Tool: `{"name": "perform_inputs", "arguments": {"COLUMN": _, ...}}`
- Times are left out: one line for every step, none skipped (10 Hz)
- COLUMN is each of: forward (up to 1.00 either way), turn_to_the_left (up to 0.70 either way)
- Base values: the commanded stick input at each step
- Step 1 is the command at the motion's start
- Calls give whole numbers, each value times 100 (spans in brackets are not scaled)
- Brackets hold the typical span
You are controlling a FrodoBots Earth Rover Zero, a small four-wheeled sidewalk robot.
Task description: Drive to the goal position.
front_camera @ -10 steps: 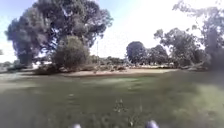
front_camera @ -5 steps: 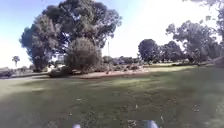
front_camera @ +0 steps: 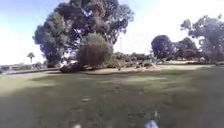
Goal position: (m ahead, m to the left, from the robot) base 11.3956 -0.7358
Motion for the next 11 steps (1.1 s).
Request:
{"name": "perform_inputs", "arguments": {"forward": 70, "turn_to_the_left": 35}}
{"name": "perform_inputs", "arguments": {"forward": 70, "turn_to_the_left": 35}}
{"name": "perform_inputs", "arguments": {"forward": 70, "turn_to_the_left": 35}}
{"name": "perform_inputs", "arguments": {"forward": 70, "turn_to_the_left": 35}}
{"name": "perform_inputs", "arguments": {"forward": 70, "turn_to_the_left": 35}}
{"name": "perform_inputs", "arguments": {"forward": 70, "turn_to_the_left": 35}}
{"name": "perform_inputs", "arguments": {"forward": 70, "turn_to_the_left": 35}}
{"name": "perform_inputs", "arguments": {"forward": 70, "turn_to_the_left": 35}}
{"name": "perform_inputs", "arguments": {"forward": 70, "turn_to_the_left": 35}}
{"name": "perform_inputs", "arguments": {"forward": 70, "turn_to_the_left": 30}}
{"name": "perform_inputs", "arguments": {"forward": 70, "turn_to_the_left": 24}}
